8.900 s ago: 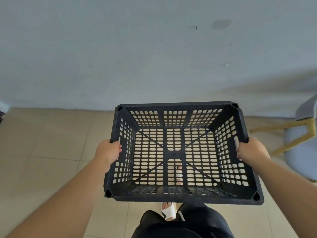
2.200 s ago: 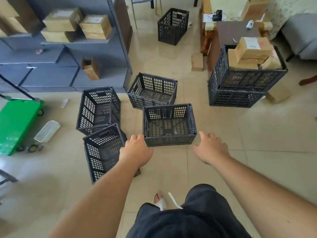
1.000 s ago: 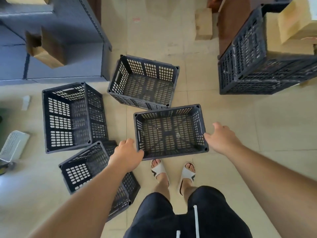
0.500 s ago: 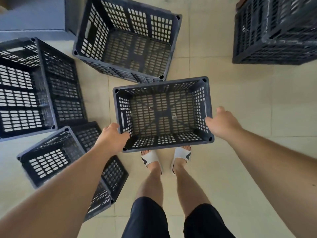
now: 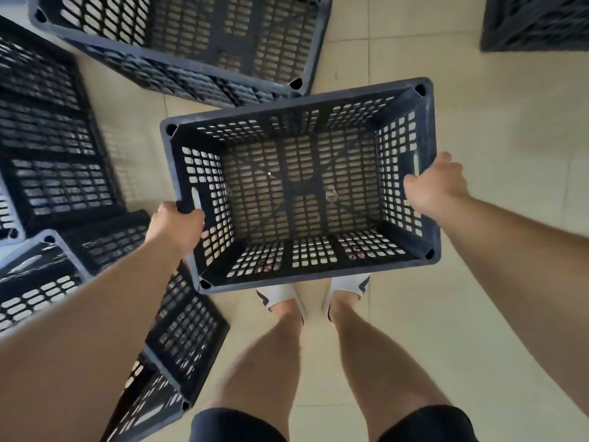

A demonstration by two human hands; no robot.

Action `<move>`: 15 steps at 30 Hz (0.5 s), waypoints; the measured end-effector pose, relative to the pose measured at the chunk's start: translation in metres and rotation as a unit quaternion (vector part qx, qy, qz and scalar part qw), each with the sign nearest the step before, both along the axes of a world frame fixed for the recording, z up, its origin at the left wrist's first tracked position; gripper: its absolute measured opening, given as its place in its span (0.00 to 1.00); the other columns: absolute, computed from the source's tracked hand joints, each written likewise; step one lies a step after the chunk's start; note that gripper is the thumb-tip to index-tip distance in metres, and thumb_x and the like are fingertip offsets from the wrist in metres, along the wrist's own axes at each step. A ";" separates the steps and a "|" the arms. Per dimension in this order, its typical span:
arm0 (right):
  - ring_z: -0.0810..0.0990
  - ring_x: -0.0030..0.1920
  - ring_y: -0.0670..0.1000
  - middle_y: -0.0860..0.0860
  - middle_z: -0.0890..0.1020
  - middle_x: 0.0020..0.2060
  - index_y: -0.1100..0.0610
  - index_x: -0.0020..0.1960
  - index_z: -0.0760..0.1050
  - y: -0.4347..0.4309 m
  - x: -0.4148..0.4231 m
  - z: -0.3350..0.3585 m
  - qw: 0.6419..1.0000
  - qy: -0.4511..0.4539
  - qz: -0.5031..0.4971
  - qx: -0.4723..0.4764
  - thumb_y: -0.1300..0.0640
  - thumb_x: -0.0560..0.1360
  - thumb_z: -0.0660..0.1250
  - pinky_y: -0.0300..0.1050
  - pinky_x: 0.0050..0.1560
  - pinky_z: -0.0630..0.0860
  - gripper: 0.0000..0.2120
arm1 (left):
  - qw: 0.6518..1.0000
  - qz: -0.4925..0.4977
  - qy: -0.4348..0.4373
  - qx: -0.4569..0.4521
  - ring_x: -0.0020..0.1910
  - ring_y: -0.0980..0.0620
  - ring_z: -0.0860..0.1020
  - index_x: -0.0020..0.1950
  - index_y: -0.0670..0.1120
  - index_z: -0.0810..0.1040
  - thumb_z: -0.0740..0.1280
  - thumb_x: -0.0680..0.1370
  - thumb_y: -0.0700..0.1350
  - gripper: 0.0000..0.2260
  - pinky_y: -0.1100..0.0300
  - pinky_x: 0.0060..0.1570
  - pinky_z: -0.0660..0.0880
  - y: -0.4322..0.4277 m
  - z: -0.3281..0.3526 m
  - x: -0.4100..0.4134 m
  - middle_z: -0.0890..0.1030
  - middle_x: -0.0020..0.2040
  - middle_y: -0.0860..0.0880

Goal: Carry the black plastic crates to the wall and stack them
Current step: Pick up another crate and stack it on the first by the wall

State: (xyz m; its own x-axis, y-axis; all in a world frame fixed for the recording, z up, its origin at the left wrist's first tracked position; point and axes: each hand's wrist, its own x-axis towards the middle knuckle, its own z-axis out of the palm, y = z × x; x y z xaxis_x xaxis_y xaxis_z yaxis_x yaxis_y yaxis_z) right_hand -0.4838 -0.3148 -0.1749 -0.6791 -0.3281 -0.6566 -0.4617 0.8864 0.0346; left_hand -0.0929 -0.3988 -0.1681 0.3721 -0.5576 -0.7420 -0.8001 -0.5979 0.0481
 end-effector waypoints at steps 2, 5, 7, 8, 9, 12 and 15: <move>0.76 0.61 0.66 0.60 0.72 0.65 0.58 0.73 0.60 0.002 -0.004 -0.020 0.999 -0.002 -0.037 -0.021 0.52 0.80 0.63 0.60 0.56 0.77 0.25 | 0.999 0.035 -0.001 -0.009 0.36 0.49 0.76 0.57 0.49 0.72 0.64 0.78 0.52 0.11 0.58 0.32 0.69 0.000 -0.018 0.002 0.78 0.42 0.50; 0.78 0.58 0.64 0.59 0.76 0.61 0.59 0.69 0.62 0.006 -0.010 -0.047 0.993 -0.012 -0.104 -0.046 0.54 0.81 0.58 0.53 0.51 0.75 0.18 | 0.994 0.105 0.033 -0.013 0.43 0.46 0.80 0.60 0.46 0.76 0.64 0.76 0.56 0.18 0.54 0.41 0.75 -0.002 -0.041 0.009 0.81 0.47 0.47; 0.78 0.54 0.63 0.58 0.76 0.55 0.59 0.65 0.65 0.007 -0.016 -0.060 0.990 -0.006 -0.121 -0.068 0.53 0.83 0.56 0.51 0.48 0.71 0.14 | 0.982 0.176 0.073 -0.014 0.50 0.46 0.83 0.63 0.44 0.79 0.64 0.72 0.56 0.23 0.49 0.54 0.77 -0.005 -0.052 0.014 0.85 0.54 0.46; 0.77 0.52 0.63 0.58 0.77 0.54 0.59 0.64 0.66 0.008 -0.019 -0.064 0.989 -0.010 -0.120 -0.081 0.52 0.83 0.56 0.51 0.50 0.72 0.14 | 0.973 0.209 0.094 -0.017 0.51 0.48 0.83 0.61 0.45 0.80 0.65 0.72 0.55 0.22 0.46 0.60 0.76 -0.007 -0.056 0.015 0.86 0.53 0.48; 0.78 0.52 0.63 0.57 0.78 0.55 0.59 0.64 0.67 0.008 -0.022 -0.067 0.988 -0.021 -0.119 -0.093 0.51 0.83 0.56 0.53 0.53 0.75 0.15 | 0.967 0.232 0.107 -0.017 0.52 0.50 0.84 0.59 0.47 0.80 0.66 0.72 0.54 0.19 0.44 0.64 0.75 -0.009 -0.060 0.017 0.87 0.51 0.50; 0.79 0.58 0.65 0.62 0.79 0.59 0.62 0.65 0.70 0.008 -0.026 -0.069 0.988 -0.036 -0.102 -0.110 0.54 0.82 0.56 0.59 0.61 0.77 0.16 | 0.955 0.271 0.122 -0.021 0.47 0.52 0.85 0.50 0.49 0.81 0.67 0.71 0.52 0.11 0.43 0.64 0.75 -0.013 -0.066 0.020 0.86 0.39 0.54; 0.78 0.60 0.65 0.64 0.78 0.60 0.63 0.65 0.70 0.011 -0.025 -0.061 0.989 -0.032 -0.095 -0.107 0.55 0.82 0.56 0.58 0.62 0.76 0.16 | 0.955 0.268 0.128 -0.020 0.45 0.51 0.84 0.51 0.48 0.82 0.68 0.70 0.53 0.14 0.45 0.60 0.78 -0.012 -0.060 0.022 0.85 0.39 0.53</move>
State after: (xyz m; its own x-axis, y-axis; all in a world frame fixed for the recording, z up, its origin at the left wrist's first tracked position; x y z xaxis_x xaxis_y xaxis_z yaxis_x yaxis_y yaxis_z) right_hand -0.5088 -0.3040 -0.2364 -0.7016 -0.3348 -0.6290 -0.2820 0.9411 -0.1864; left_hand -0.0711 -0.4108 -0.2280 0.4209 -0.3675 -0.8293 -0.3395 -0.9116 0.2316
